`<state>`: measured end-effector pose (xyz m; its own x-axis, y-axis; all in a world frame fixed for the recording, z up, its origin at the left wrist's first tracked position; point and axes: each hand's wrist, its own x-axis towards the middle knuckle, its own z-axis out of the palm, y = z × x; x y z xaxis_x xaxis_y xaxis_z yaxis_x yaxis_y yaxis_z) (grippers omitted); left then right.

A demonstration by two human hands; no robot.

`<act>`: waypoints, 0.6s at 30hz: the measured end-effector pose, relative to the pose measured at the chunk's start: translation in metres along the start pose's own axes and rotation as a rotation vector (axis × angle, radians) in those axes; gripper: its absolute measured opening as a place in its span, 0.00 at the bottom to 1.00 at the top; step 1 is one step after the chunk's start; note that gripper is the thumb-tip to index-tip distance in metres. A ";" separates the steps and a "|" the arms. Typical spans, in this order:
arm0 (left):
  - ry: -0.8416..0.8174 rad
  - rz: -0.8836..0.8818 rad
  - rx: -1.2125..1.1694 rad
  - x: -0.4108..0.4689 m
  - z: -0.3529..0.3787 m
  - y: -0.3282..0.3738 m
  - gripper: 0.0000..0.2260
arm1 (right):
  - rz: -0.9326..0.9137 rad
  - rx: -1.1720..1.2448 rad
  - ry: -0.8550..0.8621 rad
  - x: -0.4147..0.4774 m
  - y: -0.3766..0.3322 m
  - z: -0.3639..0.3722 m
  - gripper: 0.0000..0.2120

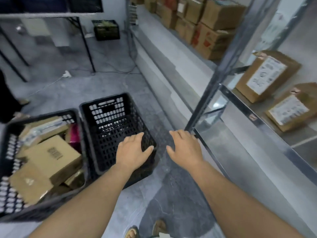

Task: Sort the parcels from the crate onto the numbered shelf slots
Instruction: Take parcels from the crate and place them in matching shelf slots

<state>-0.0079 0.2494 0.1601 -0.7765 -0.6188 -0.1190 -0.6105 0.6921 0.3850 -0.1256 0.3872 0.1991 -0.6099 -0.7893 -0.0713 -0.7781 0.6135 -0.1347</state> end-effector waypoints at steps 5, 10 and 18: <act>0.052 -0.163 0.013 -0.017 -0.008 -0.031 0.31 | -0.175 0.006 -0.027 0.032 -0.029 0.010 0.26; 0.099 -0.340 0.004 -0.040 -0.014 -0.068 0.32 | -0.316 0.018 -0.075 0.046 -0.064 0.030 0.26; 0.117 -0.494 -0.064 -0.072 -0.019 -0.132 0.31 | -0.434 0.008 -0.134 0.059 -0.134 0.048 0.26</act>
<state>0.1309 0.1957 0.1349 -0.3730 -0.9063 -0.1986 -0.8866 0.2850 0.3643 -0.0502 0.2578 0.1656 -0.2023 -0.9701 -0.1337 -0.9560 0.2253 -0.1880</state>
